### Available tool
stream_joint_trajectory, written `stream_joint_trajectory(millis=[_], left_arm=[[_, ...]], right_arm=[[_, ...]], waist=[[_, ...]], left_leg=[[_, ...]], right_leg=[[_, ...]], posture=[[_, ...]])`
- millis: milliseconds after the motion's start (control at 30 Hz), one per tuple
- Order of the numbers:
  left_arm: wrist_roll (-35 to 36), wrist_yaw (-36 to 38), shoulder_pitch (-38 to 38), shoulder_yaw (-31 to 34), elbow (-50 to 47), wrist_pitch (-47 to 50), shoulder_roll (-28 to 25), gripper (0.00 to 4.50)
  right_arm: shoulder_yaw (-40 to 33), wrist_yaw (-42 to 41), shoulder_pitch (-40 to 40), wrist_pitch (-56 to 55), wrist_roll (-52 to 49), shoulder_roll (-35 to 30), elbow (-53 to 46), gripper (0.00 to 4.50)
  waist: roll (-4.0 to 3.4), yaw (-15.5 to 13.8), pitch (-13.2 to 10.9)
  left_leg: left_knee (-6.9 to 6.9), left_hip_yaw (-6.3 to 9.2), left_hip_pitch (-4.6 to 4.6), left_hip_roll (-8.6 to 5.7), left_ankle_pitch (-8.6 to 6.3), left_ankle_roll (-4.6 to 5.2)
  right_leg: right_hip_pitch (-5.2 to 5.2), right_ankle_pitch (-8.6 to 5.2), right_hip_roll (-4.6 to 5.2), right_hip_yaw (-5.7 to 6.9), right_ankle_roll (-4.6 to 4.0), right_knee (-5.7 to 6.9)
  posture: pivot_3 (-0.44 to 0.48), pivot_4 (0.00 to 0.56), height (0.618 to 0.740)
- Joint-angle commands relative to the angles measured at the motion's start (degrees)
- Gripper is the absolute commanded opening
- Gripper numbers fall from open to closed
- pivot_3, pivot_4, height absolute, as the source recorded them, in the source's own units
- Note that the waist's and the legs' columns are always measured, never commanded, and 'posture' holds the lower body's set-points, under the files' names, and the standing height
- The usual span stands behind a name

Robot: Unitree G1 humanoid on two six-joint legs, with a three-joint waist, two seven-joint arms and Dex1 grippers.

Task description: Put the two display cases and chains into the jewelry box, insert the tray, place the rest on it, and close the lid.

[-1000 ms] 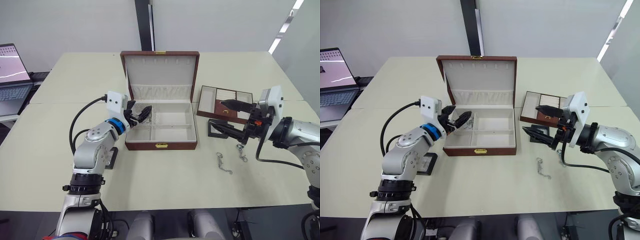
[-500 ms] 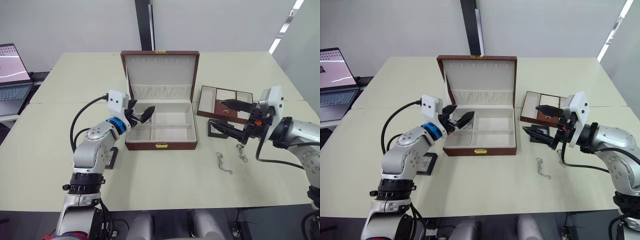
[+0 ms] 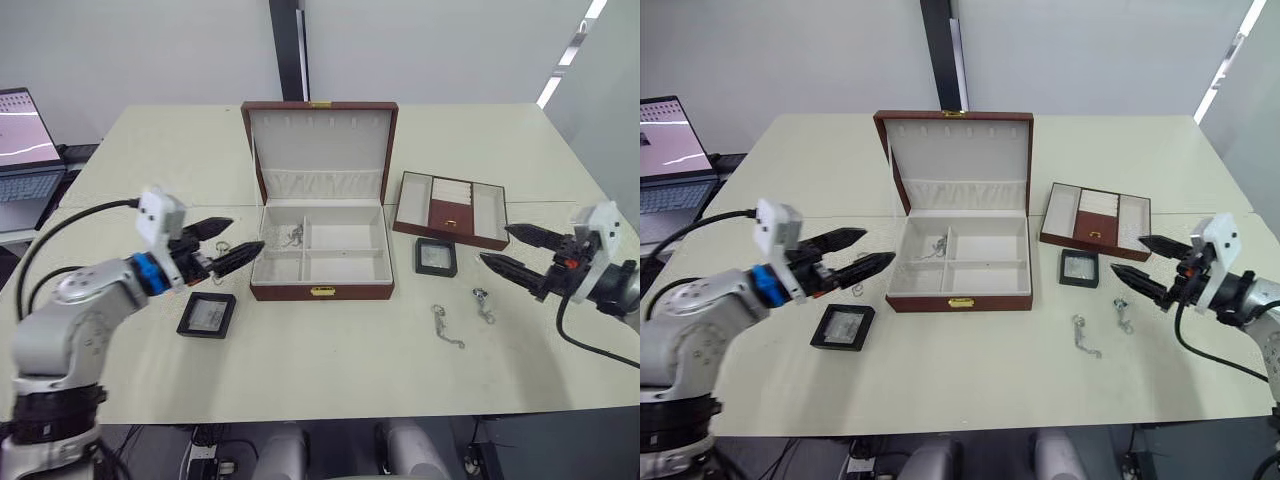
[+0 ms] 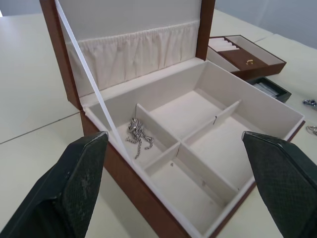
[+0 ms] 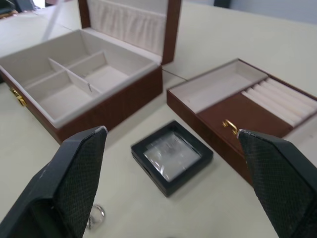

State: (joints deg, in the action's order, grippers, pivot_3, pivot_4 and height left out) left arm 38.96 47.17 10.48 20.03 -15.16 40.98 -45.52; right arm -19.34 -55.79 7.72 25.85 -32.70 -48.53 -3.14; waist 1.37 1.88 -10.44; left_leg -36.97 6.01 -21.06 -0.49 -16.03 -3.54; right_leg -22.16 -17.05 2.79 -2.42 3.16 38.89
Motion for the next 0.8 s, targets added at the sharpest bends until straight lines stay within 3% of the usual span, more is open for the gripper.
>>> stream_joint_trajectory(millis=[33,333,533,800], left_arm=[[-0.89,0.67,-3.64,5.32,-0.42,-1.55,-2.36,4.49],[-10.79,1.99,-15.61,14.39,13.04,-10.71,-8.11,4.49],[-14.55,2.20,-16.56,16.22,21.29,-16.30,-9.38,4.49],[-15.73,0.01,-17.66,16.76,25.52,-19.71,-6.75,4.49]], right_arm=[[-1.59,-2.10,-0.02,-4.33,2.16,-1.36,4.07,4.50],[-1.56,-3.48,-1.73,-8.15,6.05,-1.75,9.79,4.50],[-1.69,-2.82,-2.58,-10.24,7.40,-0.87,12.20,4.50],[-1.46,-2.06,-2.00,-13.03,8.13,0.34,16.25,4.50]], waist=[[-0.01,0.02,-0.01],[-0.03,0.00,-0.02],[-0.03,-0.05,-0.02],[-0.04,-0.01,-0.02]], left_leg=[[0.00,-0.01,0.01,0.00,0.00,0.00],[0.03,-0.04,0.05,0.02,0.00,0.00],[0.03,-0.04,0.05,0.02,0.00,0.00],[0.04,-0.05,0.06,0.06,-0.01,0.01]], right_leg=[[0.01,0.00,0.00,-0.01,0.00,0.00],[0.00,-0.01,-0.01,-0.04,-0.01,0.01],[0.03,-0.01,0.06,-0.03,-0.01,-0.01],[0.02,-0.01,0.07,-0.03,-0.01,0.00]], posture=[[0.000,0.150,0.740],[0.000,0.150,0.740],[0.000,0.150,0.740],[0.000,0.150,0.740]])
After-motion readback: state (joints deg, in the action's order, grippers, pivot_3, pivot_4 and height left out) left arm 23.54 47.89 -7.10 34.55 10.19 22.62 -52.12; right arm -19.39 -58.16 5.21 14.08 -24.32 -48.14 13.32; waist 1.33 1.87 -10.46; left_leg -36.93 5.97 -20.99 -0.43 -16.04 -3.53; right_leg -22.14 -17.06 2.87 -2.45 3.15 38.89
